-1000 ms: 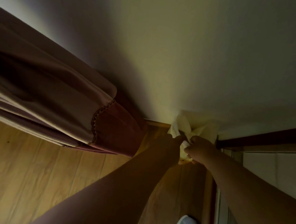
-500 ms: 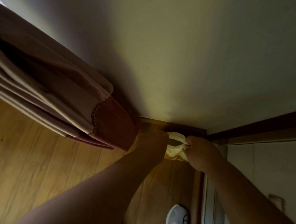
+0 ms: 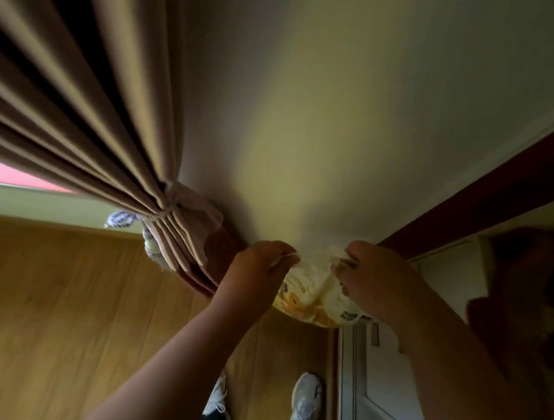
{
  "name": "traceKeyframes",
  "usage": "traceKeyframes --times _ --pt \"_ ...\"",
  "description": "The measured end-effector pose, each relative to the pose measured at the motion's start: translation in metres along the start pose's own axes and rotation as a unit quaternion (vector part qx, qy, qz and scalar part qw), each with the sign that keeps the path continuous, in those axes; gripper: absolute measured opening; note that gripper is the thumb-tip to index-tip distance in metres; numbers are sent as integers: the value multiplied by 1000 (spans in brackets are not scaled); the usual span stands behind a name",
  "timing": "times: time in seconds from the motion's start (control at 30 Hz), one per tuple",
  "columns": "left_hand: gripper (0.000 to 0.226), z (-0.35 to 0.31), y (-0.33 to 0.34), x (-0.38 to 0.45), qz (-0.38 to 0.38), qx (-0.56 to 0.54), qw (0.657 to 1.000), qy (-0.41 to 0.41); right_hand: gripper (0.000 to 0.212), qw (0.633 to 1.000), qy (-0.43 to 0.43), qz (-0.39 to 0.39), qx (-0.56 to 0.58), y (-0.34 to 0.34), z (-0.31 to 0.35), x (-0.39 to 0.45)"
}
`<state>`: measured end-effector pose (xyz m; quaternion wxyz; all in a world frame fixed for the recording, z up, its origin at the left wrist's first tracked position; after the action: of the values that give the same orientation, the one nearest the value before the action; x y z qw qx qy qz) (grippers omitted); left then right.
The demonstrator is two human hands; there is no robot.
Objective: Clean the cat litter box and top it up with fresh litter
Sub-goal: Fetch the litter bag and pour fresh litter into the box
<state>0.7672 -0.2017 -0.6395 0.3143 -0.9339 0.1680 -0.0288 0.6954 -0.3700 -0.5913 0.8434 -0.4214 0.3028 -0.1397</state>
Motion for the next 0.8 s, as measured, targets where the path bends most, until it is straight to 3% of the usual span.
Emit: traceKeyframes --times 0.17,0.27,0.37,0.53,0.6,0.7,0.8 --pt "9 -128 -104 -31 -68 -70 993 59 21 997 -45 -66 15 -133 75 -97" --pt "18 -191 -165 -47 -143 -134 980 41 23 987 -103 -122 11 -202 116 -152" --pt "24 -248 -212 -57 -193 -127 971 64 24 970 -156 -187 10 -258 145 -195" --pt "20 -336 -246 -66 -176 -61 957 221 8 948 -174 -258 71 -317 160 -234" --pt "19 -355 -249 -71 -163 -5 948 272 19 942 -179 -258 120 -323 165 -246" --pt "20 -370 -255 -69 -166 9 952 256 27 927 -194 -285 151 -328 174 -262" --pt "31 -377 -256 -63 -156 -56 963 213 23 923 -179 -294 175 -333 173 -268"
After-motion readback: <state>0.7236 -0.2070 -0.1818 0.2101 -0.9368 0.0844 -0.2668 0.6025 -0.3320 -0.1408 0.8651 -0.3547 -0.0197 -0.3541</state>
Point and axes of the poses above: each hand's wrist, its own x-axis towards the middle knuckle, its own y-axis out of the palm, z = x × y, the point moved 8 cm from there along x, towards the middle knuckle, and after that the axes turned 11 degrees about -z, right-handed, at the moved point
